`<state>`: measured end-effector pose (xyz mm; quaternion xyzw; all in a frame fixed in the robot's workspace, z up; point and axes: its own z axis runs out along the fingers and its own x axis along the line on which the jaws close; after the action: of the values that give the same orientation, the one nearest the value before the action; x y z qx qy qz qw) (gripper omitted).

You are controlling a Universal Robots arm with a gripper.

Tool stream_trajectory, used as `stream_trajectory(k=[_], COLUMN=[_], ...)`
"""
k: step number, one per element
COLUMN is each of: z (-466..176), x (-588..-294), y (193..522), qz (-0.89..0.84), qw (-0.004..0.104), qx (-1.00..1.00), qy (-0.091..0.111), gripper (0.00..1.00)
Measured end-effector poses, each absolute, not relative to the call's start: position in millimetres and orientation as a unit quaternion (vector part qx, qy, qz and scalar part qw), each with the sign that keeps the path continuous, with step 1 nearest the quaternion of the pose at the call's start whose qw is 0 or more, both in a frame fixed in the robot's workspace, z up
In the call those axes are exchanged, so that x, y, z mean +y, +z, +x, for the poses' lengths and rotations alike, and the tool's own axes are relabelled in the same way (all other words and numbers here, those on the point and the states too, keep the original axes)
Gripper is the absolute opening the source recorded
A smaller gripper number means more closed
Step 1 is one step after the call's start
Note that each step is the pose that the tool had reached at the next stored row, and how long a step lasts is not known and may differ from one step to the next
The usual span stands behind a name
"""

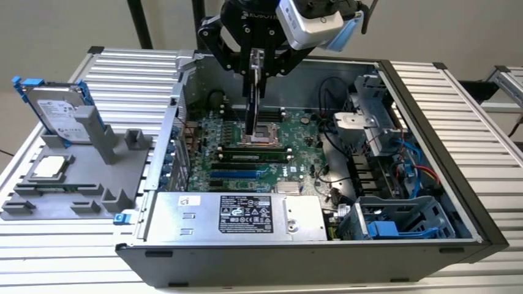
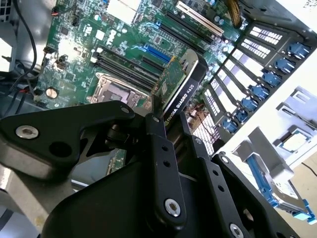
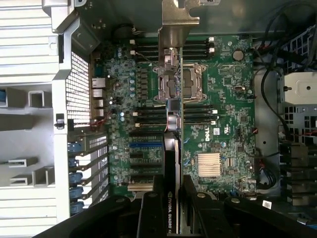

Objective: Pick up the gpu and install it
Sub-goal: 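Insert the gpu into the slot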

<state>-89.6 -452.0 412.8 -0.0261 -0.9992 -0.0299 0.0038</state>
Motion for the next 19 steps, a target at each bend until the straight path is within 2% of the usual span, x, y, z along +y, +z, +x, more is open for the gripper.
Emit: stream_trajectory(k=[19], z=[-89.4], x=[-451.9], y=[412.8], qz=[0.027], qw=[0.005], qx=[-0.999], qy=[-0.030], gripper=[0.00])
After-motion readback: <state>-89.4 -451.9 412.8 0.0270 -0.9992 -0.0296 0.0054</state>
